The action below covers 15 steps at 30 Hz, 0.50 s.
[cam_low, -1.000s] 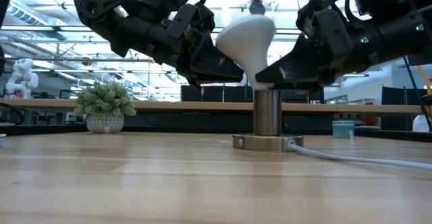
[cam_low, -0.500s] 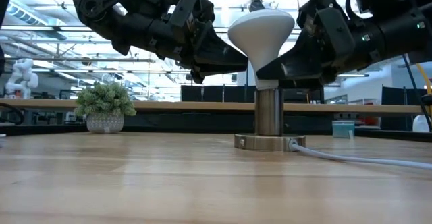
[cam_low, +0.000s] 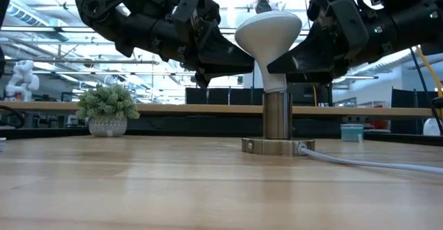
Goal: Screw lightbulb
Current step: Insert the lightbulb into the desk lamp
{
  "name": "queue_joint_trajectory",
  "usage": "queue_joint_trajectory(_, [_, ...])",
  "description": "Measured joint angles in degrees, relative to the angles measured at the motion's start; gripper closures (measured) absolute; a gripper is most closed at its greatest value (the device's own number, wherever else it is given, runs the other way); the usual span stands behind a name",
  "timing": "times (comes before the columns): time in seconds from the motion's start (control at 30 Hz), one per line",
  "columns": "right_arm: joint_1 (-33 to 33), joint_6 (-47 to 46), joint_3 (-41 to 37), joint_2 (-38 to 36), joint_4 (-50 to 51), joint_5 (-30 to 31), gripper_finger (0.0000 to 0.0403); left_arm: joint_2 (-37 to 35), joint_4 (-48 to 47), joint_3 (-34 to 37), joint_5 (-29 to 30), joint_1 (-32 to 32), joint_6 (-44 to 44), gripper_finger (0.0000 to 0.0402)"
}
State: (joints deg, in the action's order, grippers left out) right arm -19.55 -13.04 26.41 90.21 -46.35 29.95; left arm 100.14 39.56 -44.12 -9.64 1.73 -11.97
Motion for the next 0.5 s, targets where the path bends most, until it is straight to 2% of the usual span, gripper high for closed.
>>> queue_joint_trajectory(0.5, [0.1, 0.0, 0.0, 0.0, 0.3, 0.4, 0.0190, 0.0, -0.8, -0.7, 0.2, 1.1, -0.2, 0.0306])
